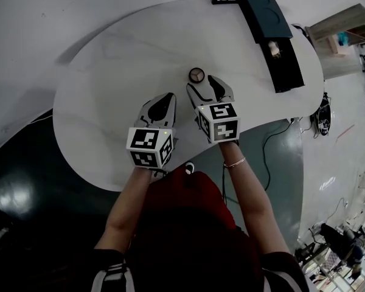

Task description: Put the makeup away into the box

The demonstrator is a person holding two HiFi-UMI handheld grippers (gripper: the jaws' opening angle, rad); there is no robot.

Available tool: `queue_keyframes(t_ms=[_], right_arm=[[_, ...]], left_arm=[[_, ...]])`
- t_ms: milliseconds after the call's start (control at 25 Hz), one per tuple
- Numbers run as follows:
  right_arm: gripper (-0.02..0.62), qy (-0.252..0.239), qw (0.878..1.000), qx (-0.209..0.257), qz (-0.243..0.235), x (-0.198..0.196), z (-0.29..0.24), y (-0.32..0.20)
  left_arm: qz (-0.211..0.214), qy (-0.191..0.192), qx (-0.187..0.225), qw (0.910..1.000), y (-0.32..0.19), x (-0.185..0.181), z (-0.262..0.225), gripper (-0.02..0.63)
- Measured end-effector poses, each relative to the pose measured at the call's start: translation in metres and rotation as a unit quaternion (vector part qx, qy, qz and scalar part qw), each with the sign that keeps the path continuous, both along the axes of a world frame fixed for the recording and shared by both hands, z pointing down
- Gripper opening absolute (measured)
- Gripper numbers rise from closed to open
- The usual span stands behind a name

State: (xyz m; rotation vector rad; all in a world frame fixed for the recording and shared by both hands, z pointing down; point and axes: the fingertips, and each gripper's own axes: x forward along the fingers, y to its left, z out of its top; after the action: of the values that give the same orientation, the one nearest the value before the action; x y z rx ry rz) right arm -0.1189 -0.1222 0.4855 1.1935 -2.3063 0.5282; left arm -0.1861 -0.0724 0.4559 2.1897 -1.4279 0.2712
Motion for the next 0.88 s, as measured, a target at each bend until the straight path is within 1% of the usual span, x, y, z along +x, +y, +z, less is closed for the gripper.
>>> queue_keyframes(t_ms=[160,320,480,880], right_arm=[[0.261,0.009,1.000,-0.001,0.003,-0.002,0.013,-0.012],[0.261,0.019,1.000,-0.015,0.002,-0.004,0.020,-0.017],[0.260,0.027,0.999,-0.019,-0.002,-0.006,0.027,-0.021],[0.258,0.068,0.998,-0.019,-0.002,-0.007,0.031,-0.027]], left_arm=[[-0.003,0.003,-0.006,1.0000,-0.005,-0.002,0.007,0.023],[-0.005,0.005,-0.014,0.9999,-0.008,-0.006,0.012,0.023],[-0.003,0.006,-0.021,0.9998,-0.010,-0.007,0.018,0.022],[0.001,0.005,-0.026,0.9997,-0.013,-0.004,0.022,0.023]])
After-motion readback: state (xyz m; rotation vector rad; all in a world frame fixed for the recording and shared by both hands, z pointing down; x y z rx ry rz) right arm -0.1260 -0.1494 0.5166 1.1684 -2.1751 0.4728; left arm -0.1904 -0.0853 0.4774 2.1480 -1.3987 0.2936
